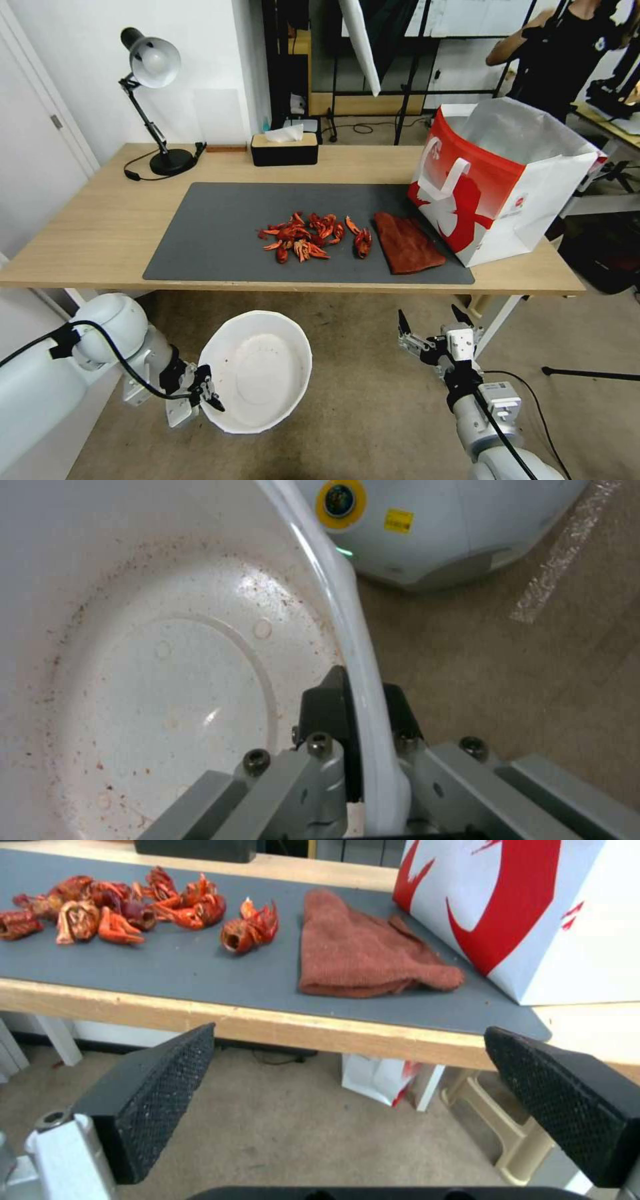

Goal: Sweep shrimp from table into container with towel, then put container into takeout bag.

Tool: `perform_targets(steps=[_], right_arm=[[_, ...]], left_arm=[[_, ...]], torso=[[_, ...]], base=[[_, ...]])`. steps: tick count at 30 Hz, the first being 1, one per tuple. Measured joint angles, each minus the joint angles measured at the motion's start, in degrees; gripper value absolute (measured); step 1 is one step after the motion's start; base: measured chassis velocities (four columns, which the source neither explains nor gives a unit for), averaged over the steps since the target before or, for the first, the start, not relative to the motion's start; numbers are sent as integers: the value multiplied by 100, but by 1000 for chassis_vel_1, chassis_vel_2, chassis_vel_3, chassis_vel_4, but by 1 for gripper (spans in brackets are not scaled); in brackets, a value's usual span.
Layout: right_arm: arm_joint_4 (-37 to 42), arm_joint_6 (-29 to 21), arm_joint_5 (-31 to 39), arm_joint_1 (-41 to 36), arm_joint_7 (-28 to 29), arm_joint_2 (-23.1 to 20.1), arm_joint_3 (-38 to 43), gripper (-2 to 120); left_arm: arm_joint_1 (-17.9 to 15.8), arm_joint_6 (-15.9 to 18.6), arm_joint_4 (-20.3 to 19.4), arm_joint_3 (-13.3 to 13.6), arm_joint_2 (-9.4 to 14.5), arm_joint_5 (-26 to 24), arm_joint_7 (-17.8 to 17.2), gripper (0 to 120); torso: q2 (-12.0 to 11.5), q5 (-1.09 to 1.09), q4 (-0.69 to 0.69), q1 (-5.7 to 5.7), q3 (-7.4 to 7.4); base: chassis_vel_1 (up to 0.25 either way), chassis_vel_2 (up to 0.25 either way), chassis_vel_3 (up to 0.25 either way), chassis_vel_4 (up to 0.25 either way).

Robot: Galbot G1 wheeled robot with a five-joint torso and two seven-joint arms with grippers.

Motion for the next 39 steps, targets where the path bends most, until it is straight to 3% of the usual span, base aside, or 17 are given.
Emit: perform_targets(steps=[8, 16, 26, 39], right_arm=[[16, -25, 161, -7, 6, -2, 23, 100], [81, -26, 219, -39, 16, 2, 72, 100], [101, -44, 257, 123, 116, 21, 46, 100], [-279, -91, 843, 1182, 254, -400, 93, 100]], left_arm=[[-852, 51, 650, 626, -733, 183, -31, 0], [-1379, 66, 1173, 917, -1091, 185, -173, 0], [-1534, 65, 1240, 1077, -1269, 186, -425, 0], [-1787, 85, 1201, 1257, -1434, 349, -475, 0]], torso=[[0, 1, -1, 0, 0], [0, 1, -2, 0, 0], [0, 1, -2, 0, 0], [0, 1, -1, 0, 0]], base=[[0, 0, 0, 0], [0, 0, 0, 0], [0, 0, 0, 0], [0, 0, 0, 0]])
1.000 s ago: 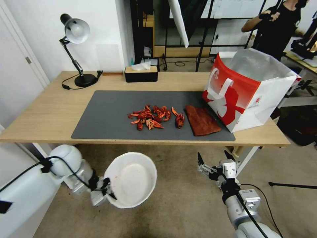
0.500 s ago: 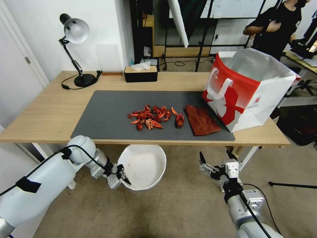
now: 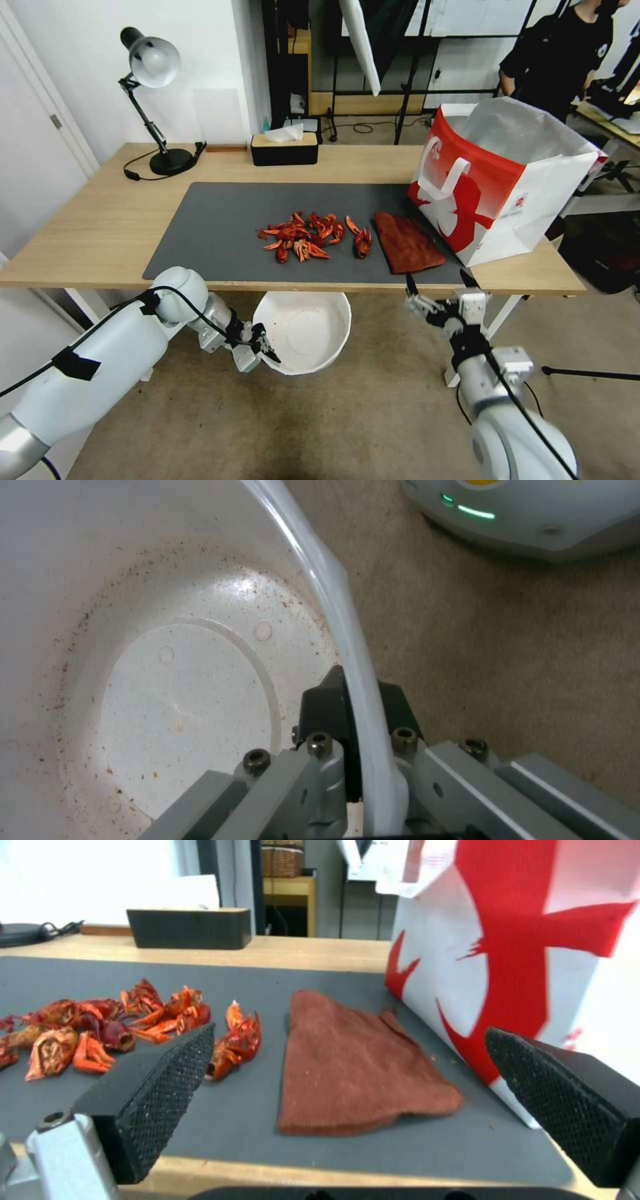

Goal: Sweep shrimp from table into container with towel, then put container into takeout bag.

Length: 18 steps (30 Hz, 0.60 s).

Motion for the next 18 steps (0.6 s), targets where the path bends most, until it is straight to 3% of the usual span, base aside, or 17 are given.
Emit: perform_targets(steps=[2, 7, 11, 16, 18], right_arm=[[-370, -48, 322, 435, -21, -357, -19, 100], [-728, -209, 618, 913, 17, -711, -98, 100], [-1158, -619, 884, 1680, 166, -1196, -250, 100], [-1340, -878, 1021, 2047, 275, -1399, -333, 100], [-1465, -1205, 1246, 2321, 429, -1534, -406, 100]], left_arm=[[-87, 0, -39, 76, -3, 18, 16, 0], [-154, 0, -78, 178, -19, 60, 51, 0], [-285, -5, -22, 279, -130, 208, 108, 0], [-358, -12, 19, 384, -191, 278, 134, 0], [-445, -22, 80, 509, -265, 318, 155, 0]], torso=[[0, 1, -1, 0, 0], [0, 1, 0, 0, 0], [0, 1, -1, -1, 0], [0, 0, 0, -1, 0], [0, 0, 0, -1, 0]], base=[[0, 0, 0, 0], [0, 0, 0, 0], [0, 0, 0, 0], [0, 0, 0, 0], [0, 0, 0, 0]])
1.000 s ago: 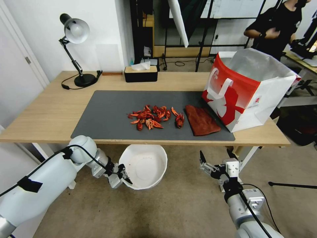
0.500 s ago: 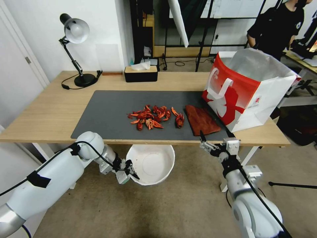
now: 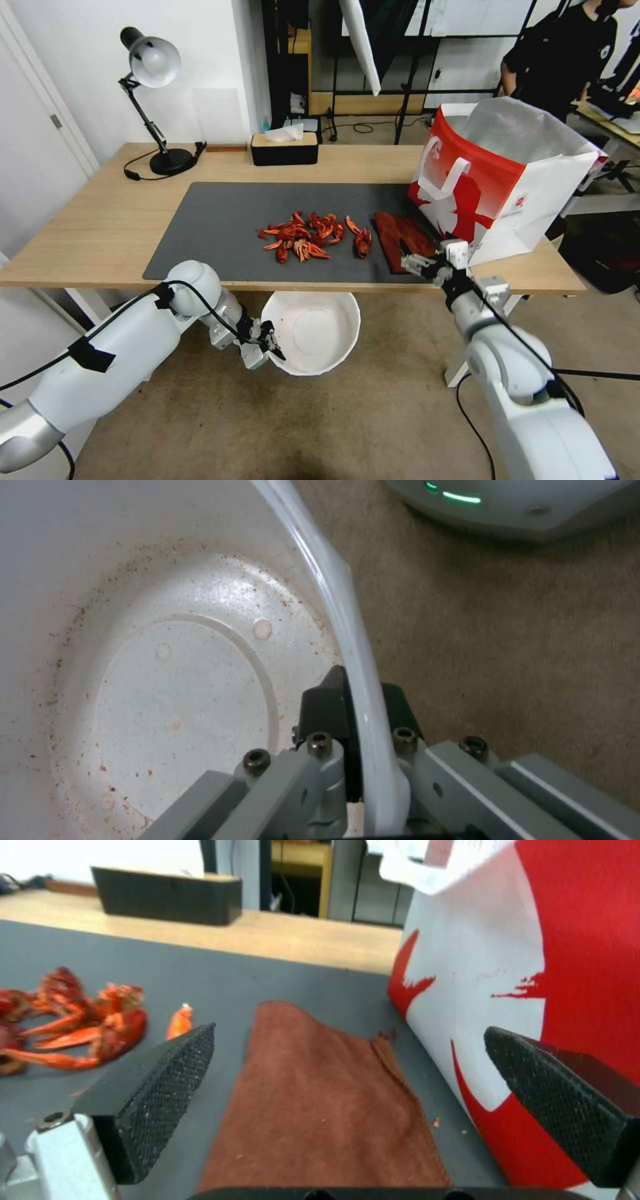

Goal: Sweep shrimp from table into container with towel, then put container into takeout bag.

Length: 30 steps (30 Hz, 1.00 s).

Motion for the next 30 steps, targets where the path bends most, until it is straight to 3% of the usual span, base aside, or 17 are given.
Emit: perform_targets(steps=[2, 7, 13, 27, 30], right_arm=[[-24, -60, 55, 48, 32, -20, -11, 100], [-228, -770, 558, 465, 337, -185, -51, 100], [-391, -1329, 1033, 716, 389, -294, -62, 100], [-769, -1568, 1069, 986, 93, -298, -227, 100], [-789, -1608, 1064, 998, 42, -295, -241, 93]], left_arm=[[-24, -7, 20, 31, -20, 12, 3, 0], [-193, -48, 151, 296, -160, 65, 10, 0], [-266, -80, 212, 370, -206, 68, 8, 0], [-291, -113, 238, 476, -217, 66, -4, 0], [-290, -114, 239, 480, -234, 67, -5, 0]], torso=[[0, 0, 0, 0, 0], [1, 0, -1, 0, 0], [1, 1, 0, 0, 0], [1, 0, 0, 0, 0], [1, 0, 0, 0, 0]], base=[[0, 0, 0, 0], [0, 0, 0, 0], [0, 0, 0, 0], [0, 0, 0, 0], [0, 0, 0, 0]])
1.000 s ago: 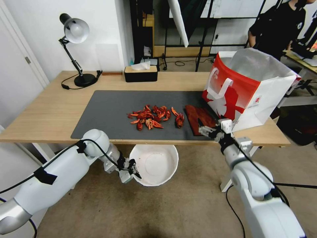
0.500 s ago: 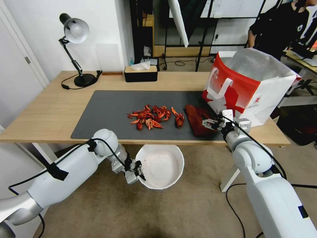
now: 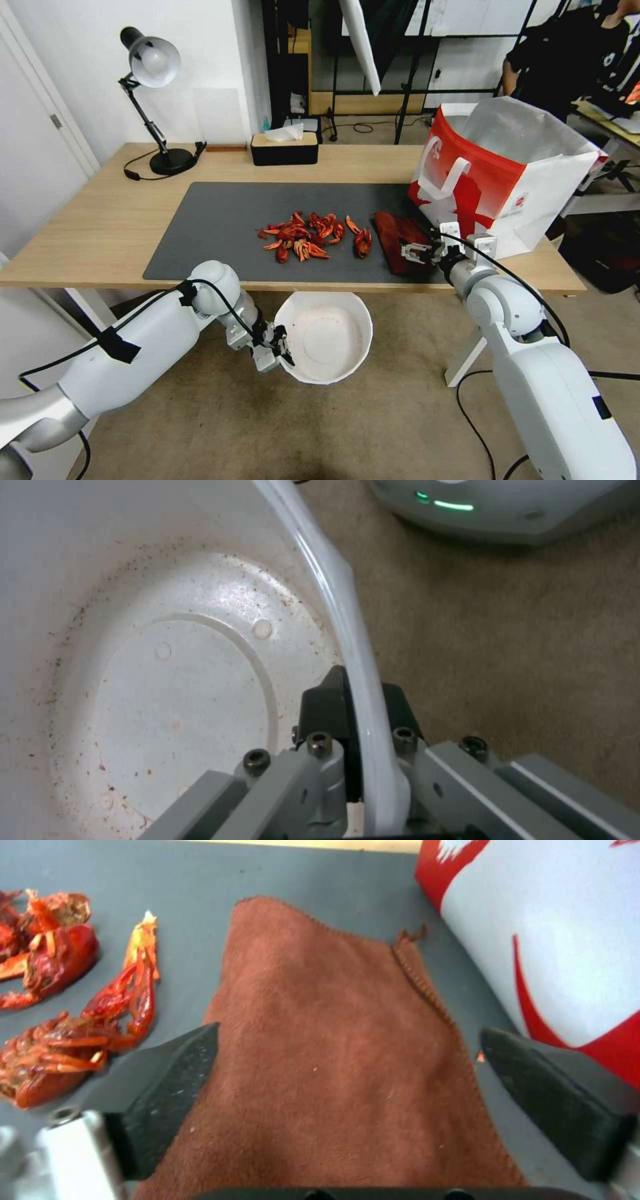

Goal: Sweep shrimp from table into container with towel, then put container into takeout bag.

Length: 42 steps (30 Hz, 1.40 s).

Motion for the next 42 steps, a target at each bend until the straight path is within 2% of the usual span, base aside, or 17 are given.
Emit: perform_targets(steps=[5, 8, 9, 11, 13, 15, 17, 19, 22, 24, 25, 26, 33, 42], right_arm=[[6, -21, -113, -73, -37, 6, -8, 73], [11, -22, -127, -102, -20, 11, 6, 67], [11, -23, -134, -127, -9, 12, 17, 60], [11, -23, -138, -138, -6, 12, 23, 57], [6, -23, -143, -168, -1, 8, 47, 44], [5, -23, -133, -182, 2, 5, 63, 40], [5, -23, -95, -195, 18, 1, 77, 30], [6, -23, -94, -199, 19, 0, 77, 26], [7, -22, -95, -220, 38, 1, 78, 13], [7, -22, -95, -221, 40, 1, 78, 13], [8, -22, -95, -225, 51, 2, 78, 5], [8, -22, -94, -233, 68, 4, 78, 2], [9, -20, -65, -246, 121, -1, 79, 0], [173, 22, 379, -108, 70, -94, 128, 0]], left_arm=[[6, -37, 23, 2, -21, -1, -9, 0], [16, -49, 24, 2, -20, -3, -13, 0], [25, -54, 25, 2, -16, -5, -17, 0], [28, -57, 25, 2, -12, -5, -17, 0], [31, -70, 37, 2, -7, -10, -21, 0], [29, -79, 47, 2, -7, -18, -27, 0], [-1, -89, 58, 20, -11, -34, -51, 0], [-6, -90, 59, 25, -12, -35, -65, 0], [-10, -104, 75, 36, -12, -41, -110, 0], [-9, -106, 77, 36, -12, -41, -112, 0], [-7, -112, 84, 36, -12, -41, -120, 0], [1, -120, 92, 36, -11, -42, -131, 0], [24, -138, 101, 21, 9, -48, -154, 0], [27, -172, 117, -68, 55, -76, -257, 0]], torso=[[0, 0, 0, 0, 0], [0, 0, -1, 0, 0], [0, 0, 0, 0, 0], [0, 0, 0, 0, 0], [0, 0, 0, 0, 0], [0, 0, 0, 0, 0], [0, 0, 0, 0, 0], [0, 0, 0, 0, 0], [0, 0, 0, 0, 0], [0, 0, 0, 0, 0], [0, 0, 0, 0, 0], [0, 0, 0, 0, 0], [0, 0, 0, 0, 0], [0, 0, 0, 0, 0]], base=[[0, 0, 0, 0], [0, 0, 0, 0], [0, 0, 0, 0], [0, 0, 0, 0], [0, 0, 0, 0], [0, 0, 0, 0], [0, 0, 0, 0], [0, 0, 0, 0], [0, 0, 0, 0], [0, 0, 0, 0], [0, 0, 0, 0], [0, 0, 0, 0], [0, 0, 0, 0], [0, 0, 0, 0]])
